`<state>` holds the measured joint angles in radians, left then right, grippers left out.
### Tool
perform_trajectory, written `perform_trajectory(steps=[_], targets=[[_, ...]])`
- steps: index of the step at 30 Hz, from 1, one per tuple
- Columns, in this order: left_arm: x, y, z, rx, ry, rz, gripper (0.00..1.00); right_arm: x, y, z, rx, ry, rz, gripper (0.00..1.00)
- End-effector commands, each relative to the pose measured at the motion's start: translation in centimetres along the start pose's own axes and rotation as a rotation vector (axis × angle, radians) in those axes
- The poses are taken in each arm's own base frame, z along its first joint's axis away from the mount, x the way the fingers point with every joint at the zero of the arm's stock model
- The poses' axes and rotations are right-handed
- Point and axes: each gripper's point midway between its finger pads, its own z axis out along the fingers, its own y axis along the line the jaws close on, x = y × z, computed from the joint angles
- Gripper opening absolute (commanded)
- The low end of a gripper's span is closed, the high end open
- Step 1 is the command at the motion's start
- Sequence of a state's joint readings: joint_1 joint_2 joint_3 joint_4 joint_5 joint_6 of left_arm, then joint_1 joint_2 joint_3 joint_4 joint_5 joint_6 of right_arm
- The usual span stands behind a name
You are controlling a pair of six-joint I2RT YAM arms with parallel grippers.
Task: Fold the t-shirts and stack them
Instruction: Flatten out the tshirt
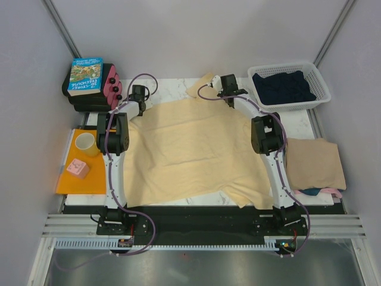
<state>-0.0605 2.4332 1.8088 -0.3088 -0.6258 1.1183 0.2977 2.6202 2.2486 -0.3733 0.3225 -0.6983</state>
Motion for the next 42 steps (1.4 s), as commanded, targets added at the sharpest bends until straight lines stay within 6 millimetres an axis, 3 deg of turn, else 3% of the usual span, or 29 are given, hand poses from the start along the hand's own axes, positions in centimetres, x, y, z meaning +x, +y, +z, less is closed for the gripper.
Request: perform_trajectory(steps=[1, 7, 12, 17, 19, 20, 22, 23, 24, 25, 26, 29, 31, 33, 34, 35, 36, 37, 38, 39, 40, 41, 42], targets=[[0.5, -0.8, -0.5, 0.059, -0.02, 0.011, 0.02, 1.7, -1.7, 1.8, 0.121, 0.054, -0.029, 0.0], [0.1, -0.4, -0.1, 0.05, -0.021, 0.024, 0.02, 3.7, -4.0, 3.3, 0.242, 0.118, -0.076, 0.0], [-0.6, 0.3, 0.5, 0.027, -0.027, 0.011, 0.02, 4.7, -4.5, 3.8, 0.281, 0.133, -0.093, 0.0], [-1.6, 2.8, 0.6, -0.073, -0.03, -0.052, 0.02, 4.9, -4.3, 3.6, 0.281, 0.132, -0.082, 0.0], [-1.9, 3.3, 0.5, -0.096, -0.039, -0.073, 0.1, 4.8, -4.4, 3.5, 0.28, 0.129, -0.08, 0.01], [-2.2, 3.7, 0.3, -0.115, -0.045, -0.087, 0.18, 4.8, -4.5, 3.4, 0.281, 0.13, -0.077, 0.03], [-2.4, 4.2, -0.1, -0.129, -0.057, -0.104, 0.19, 4.5, -4.8, 3.1, 0.285, 0.121, -0.07, 0.19], [-2.5, 4.4, -0.2, -0.138, -0.062, -0.114, 0.23, 4.3, -4.9, 2.9, 0.284, 0.115, -0.063, 0.34], [-2.6, 4.7, -0.4, -0.145, -0.066, -0.123, 0.27, 4.0, -4.9, 2.7, 0.279, 0.102, -0.047, 0.43], [-2.6, 5.4, -0.9, -0.158, -0.074, -0.146, 0.34, 3.5, -5.6, 1.9, 0.285, 0.086, -0.029, 0.49], [-2.8, 5.9, -1.3, -0.17, -0.084, -0.163, 0.47, 3.3, -5.8, 1.6, 0.282, 0.076, -0.013, 0.54], [-3.0, 8.2, -3.6, -0.201, -0.139, -0.235, 0.74, 1.7, -7.1, -0.7, 0.274, 0.017, 0.049, 0.62], [-2.8, 10.3, -5.8, -0.231, -0.179, -0.282, 0.8, 0.8, -8.0, -2.8, 0.261, -0.023, 0.087, 0.64], [-3.0, 10.7, -7.4, -0.225, -0.228, -0.286, 0.88, 0.2, -8.3, -4.3, 0.242, -0.053, 0.095, 0.65], [-3.5, 9.6, -7.8, -0.186, -0.266, -0.257, 0.91, -0.2, -8.5, -5.9, 0.212, -0.087, 0.093, 0.66], [-3.2, 10.8, -10.1, -0.199, -0.309, -0.26, 0.93, -0.4, -8.5, -6.8, 0.191, -0.1, 0.074, 0.67], [-3.2, 10.3, -10.9, -0.184, -0.332, -0.238, 0.93, -0.5, -8.3, -7.7, 0.17, -0.116, 0.05, 0.68], [-3.5, 7.6, -11.2, -0.111, -0.375, -0.156, 0.93, -0.4, -7.6, -9.3, 0.109, -0.143, -0.015, 0.68], [-2.8, 8.3, -13.4, -0.124, -0.416, -0.14, 0.93, -0.3, -7.2, -10.2, 0.076, -0.16, -0.052, 0.68], [-2.5, 7.9, -14.3, -0.12, -0.437, -0.097, 0.93, 0.2, -6.9, -11.0, 0.053, -0.166, -0.081, 0.69], [-2.3, 4.9, -14.2, -0.058, -0.466, -0.049, 0.93, 1.5, -6.1, -12.5, 0.006, -0.155, -0.125, 0.7], [-1.4, 5.3, -15.9, -0.074, -0.498, -0.046, 0.93, 1.5, -4.9, -13.1, -0.061, -0.187, -0.183, 0.71], [-1.0, 4.4, -16.2, -0.062, -0.507, -0.016, 0.93, 1.9, -5.4, -14.6, -0.075, -0.195, -0.199, 0.72]])
